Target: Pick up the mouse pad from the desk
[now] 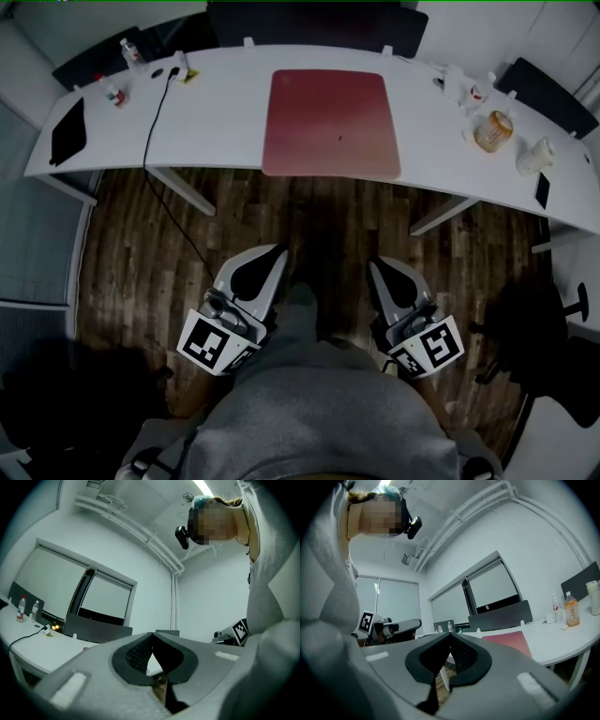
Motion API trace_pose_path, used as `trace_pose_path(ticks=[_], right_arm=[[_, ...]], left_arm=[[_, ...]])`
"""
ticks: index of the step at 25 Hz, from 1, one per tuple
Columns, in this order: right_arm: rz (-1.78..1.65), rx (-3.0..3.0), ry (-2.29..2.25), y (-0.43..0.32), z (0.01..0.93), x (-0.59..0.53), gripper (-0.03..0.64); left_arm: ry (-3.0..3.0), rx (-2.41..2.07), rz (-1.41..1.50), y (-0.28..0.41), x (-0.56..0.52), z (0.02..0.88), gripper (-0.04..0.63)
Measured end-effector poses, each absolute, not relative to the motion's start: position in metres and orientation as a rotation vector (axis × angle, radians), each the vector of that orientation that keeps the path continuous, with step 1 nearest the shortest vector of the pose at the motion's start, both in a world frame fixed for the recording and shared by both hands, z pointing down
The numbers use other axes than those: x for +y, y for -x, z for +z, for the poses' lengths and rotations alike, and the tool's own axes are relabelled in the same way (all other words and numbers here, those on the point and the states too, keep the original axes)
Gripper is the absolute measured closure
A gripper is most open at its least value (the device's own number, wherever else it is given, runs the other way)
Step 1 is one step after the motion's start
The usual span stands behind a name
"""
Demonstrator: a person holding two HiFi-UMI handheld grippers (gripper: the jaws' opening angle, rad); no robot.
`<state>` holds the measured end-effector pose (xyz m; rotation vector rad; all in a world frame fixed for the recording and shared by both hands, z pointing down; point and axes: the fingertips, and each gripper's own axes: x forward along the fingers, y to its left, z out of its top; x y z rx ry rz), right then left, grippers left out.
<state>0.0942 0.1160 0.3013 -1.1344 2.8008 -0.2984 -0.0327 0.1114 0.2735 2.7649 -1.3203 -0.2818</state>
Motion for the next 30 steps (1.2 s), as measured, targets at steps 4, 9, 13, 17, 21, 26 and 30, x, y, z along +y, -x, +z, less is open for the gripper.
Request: trace_pose_path(ticks=[4, 9, 13, 17, 21, 26, 30], right_arm=[[-0.295, 2.801, 1.111, -0.088, 0.302, 0.098, 0.615], [-0.261, 2.785, 1.140, -0.092, 0.299, 0.069, 0.615], [-0.272, 2.759, 1.187, -0.101, 0.303, 0.026, 0.615], [-0.262, 2.757, 1.193, -0.099, 0.301, -0.019, 0.615], [-0.245, 2.754, 1.181, -0.088, 0.294, -0.067, 0.615], [-0.250, 2.730, 1.223, -0.086, 0.292, -0.117, 0.615], [-0.191, 2.723, 1.268, -0.093, 0.293, -0.143, 0.615]], left_arm=[[-2.767, -1.332, -0.284, 0.035, 0.094, 0.277, 0.597], [-2.782, -1.311, -0.298, 0.034, 0.063, 0.278, 0.597], [-2.812, -1.307, -0.319, 0.035, 0.019, 0.273, 0.597], [-2.826, -1.303, -0.318, 0.039, -0.029, 0.269, 0.597], [-2.824, -1.279, -0.305, 0.046, -0.078, 0.266, 0.597], [-2.790, -1.231, -0.358, 0.056, -0.132, 0.262, 0.597], [-2.824, -1.219, -0.343, 0.058, -0.158, 0.258, 0.597]])
